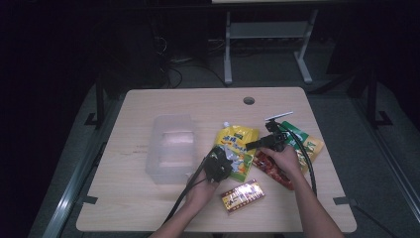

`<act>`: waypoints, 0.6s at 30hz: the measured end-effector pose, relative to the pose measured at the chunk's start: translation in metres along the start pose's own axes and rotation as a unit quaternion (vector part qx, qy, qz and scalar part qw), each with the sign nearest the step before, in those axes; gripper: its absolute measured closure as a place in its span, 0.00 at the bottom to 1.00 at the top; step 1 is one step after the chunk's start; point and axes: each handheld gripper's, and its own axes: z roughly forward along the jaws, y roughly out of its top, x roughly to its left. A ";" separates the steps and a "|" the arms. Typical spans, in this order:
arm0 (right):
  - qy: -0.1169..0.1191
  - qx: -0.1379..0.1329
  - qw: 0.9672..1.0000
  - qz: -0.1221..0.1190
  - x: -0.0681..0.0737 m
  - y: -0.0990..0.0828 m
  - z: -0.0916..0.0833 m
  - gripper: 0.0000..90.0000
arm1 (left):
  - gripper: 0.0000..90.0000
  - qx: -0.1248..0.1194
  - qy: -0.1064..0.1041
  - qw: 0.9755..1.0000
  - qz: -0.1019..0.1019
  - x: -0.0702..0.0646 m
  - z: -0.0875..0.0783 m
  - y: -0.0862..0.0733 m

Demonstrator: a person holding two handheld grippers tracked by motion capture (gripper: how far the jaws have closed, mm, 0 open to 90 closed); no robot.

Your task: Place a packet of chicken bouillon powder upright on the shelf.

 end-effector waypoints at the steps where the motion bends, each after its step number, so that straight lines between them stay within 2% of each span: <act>1: 0.001 0.001 1.000 0.000 0.000 0.000 0.001 0.71 | 0.97 0.000 -0.002 1.000 -0.001 0.000 0.000 0.000; 10: 0.009 0.005 1.000 0.013 -0.004 0.000 0.002 0.81 | 0.97 0.000 -0.002 1.000 0.003 0.001 0.001 0.000; 12: 0.011 0.003 1.000 0.018 -0.006 0.000 0.001 0.88 | 0.97 0.000 -0.003 1.000 0.004 0.001 0.001 0.000; 13: 0.011 0.003 1.000 0.018 -0.006 0.000 0.001 0.88 | 0.97 -0.002 -0.003 1.000 0.002 0.001 0.001 0.000; 14: 0.020 0.001 1.000 0.018 -0.006 0.000 0.001 0.97 | 0.97 -0.002 -0.002 1.000 0.003 0.001 0.001 0.000; 16: 0.027 0.004 1.000 0.014 -0.006 0.000 0.003 0.98 | 0.97 -0.002 -0.001 1.000 0.006 0.001 0.001 0.000; 18: 0.023 0.010 1.000 0.005 -0.003 0.000 0.006 0.98 | 0.97 -0.002 -0.002 1.000 0.006 0.001 0.001 0.000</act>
